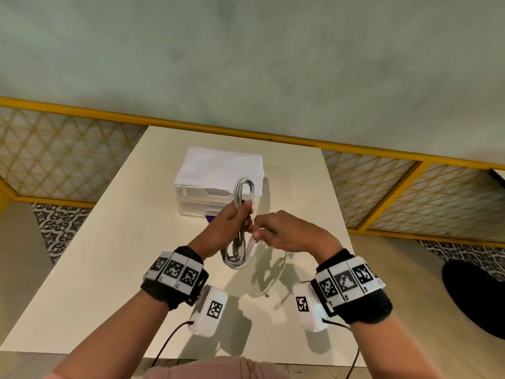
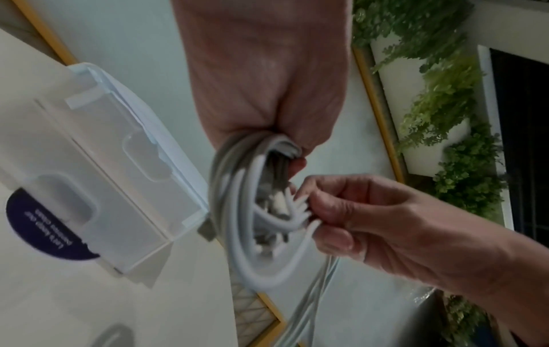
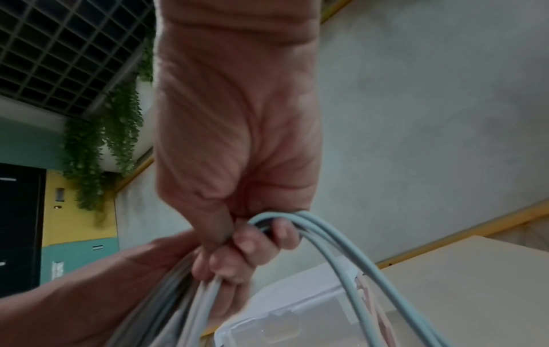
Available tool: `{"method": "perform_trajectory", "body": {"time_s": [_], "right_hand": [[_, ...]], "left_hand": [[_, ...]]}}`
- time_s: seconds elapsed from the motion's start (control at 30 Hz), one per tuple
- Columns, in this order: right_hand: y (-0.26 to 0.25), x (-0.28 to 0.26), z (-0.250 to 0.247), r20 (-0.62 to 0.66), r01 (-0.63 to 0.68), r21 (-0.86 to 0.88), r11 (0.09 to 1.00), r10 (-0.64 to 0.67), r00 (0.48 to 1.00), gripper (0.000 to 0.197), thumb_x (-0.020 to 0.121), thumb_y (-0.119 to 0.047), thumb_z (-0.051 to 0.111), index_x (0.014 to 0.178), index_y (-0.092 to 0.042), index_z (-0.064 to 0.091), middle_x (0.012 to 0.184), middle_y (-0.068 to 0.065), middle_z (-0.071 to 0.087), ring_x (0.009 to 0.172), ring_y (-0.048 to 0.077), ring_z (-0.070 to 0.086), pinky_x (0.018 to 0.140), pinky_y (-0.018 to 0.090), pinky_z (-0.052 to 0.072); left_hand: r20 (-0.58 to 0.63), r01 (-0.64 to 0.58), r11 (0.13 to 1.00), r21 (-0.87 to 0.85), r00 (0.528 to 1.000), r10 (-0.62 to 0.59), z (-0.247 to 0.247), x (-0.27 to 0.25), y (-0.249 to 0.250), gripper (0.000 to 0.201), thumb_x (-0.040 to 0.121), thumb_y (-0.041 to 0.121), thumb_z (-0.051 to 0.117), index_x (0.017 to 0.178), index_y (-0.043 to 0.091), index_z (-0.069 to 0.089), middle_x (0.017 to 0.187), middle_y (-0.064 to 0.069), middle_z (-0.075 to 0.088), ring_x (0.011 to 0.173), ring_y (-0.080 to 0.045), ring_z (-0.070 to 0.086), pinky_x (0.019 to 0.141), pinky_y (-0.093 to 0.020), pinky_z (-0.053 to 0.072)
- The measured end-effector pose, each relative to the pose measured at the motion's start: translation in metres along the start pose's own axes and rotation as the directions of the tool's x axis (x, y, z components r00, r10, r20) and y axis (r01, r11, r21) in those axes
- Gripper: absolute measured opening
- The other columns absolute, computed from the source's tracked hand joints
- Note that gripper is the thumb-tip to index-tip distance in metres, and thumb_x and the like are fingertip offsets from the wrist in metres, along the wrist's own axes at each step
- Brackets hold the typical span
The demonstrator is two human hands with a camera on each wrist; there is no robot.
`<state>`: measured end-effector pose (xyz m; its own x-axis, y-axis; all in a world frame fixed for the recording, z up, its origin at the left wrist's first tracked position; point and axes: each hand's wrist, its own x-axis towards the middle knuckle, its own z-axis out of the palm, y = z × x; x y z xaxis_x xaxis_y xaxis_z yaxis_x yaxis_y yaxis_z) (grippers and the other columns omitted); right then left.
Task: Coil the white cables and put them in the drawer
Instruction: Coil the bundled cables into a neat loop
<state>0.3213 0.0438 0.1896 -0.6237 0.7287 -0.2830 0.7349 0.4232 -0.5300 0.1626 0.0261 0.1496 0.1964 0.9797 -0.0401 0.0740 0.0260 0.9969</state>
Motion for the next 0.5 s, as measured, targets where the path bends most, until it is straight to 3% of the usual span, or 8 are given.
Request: {"method": "perform_trajectory", "body": {"time_s": [0.07,0.17,0.2,0.33,0.4,0.5], "right_hand": [[-0.001,0.000,0.002,-0.032,-0.010,0.028,1.000,0.011,0.999,0.013,0.095,-0.017,0.050,0.088,-0.015,0.060,0.069,-0.014,0.051,0.076,0.013,0.059,0.060,0.019,0.038],[-0.007,-0.002,0.003,-0.064,0.013,0.170,0.985,-0.002,0.998,0.007,0.093,-0.009,0.053,0.086,-0.011,0.052,0.067,-0.002,0.059,0.061,-0.002,0.060,0.055,0.010,0.040],[-0.008,-0.003,0.003,-0.076,0.034,0.205,0.978,-0.019,0.997,0.009,0.092,-0.008,0.054,0.087,-0.011,0.048,0.067,0.003,0.062,0.057,0.001,0.059,0.054,0.010,0.040],[-0.006,-0.006,0.004,-0.116,0.103,0.244,0.964,-0.077,0.990,0.026,0.088,-0.016,0.062,0.087,-0.012,0.036,0.071,0.016,0.068,0.064,0.021,0.065,0.060,0.032,0.047],[-0.003,-0.005,0.003,-0.135,0.111,0.235,0.966,-0.081,0.987,0.039,0.079,-0.026,0.072,0.086,-0.013,0.036,0.065,0.009,0.068,0.061,0.021,0.062,0.060,0.039,0.045],[0.011,-0.004,0.000,-0.176,0.060,0.206,0.977,-0.023,0.984,0.046,0.073,-0.043,0.076,0.083,-0.013,0.042,0.052,-0.007,0.049,0.049,0.007,0.039,0.054,0.028,0.031]], "left_hand": [[-0.030,0.000,1.000,-0.002,1.000,0.000,0.002,-0.001,-0.002,0.034,0.102,0.031,0.034,0.078,0.010,0.046,0.062,0.005,0.044,0.052,-0.001,0.049,0.063,-0.022,0.041],[0.038,0.057,0.996,-0.063,0.998,-0.054,0.006,-0.005,0.005,0.039,0.103,0.027,0.031,0.078,0.004,0.049,0.053,0.007,0.059,0.043,-0.001,0.055,0.046,-0.012,0.040],[0.072,0.083,0.994,-0.073,0.994,-0.078,0.007,-0.007,0.006,0.040,0.103,0.026,0.030,0.076,0.006,0.051,0.050,0.006,0.062,0.042,-0.003,0.057,0.044,-0.011,0.041],[0.198,0.209,0.972,-0.104,0.962,-0.186,0.001,-0.009,0.004,0.039,0.102,0.030,0.031,0.087,0.009,0.060,0.070,-0.011,0.070,0.057,-0.020,0.068,0.053,-0.024,0.053],[0.236,0.266,0.962,-0.057,0.940,-0.246,0.000,-0.010,0.001,0.044,0.102,0.032,0.033,0.081,0.010,0.064,0.073,-0.012,0.068,0.054,-0.018,0.064,0.051,-0.024,0.050],[0.266,0.272,0.960,-0.063,0.932,-0.246,0.004,-0.013,-0.005,0.048,0.100,0.038,0.035,0.068,0.010,0.057,0.067,-0.013,0.059,0.047,-0.017,0.053,0.055,-0.029,0.048]]}}
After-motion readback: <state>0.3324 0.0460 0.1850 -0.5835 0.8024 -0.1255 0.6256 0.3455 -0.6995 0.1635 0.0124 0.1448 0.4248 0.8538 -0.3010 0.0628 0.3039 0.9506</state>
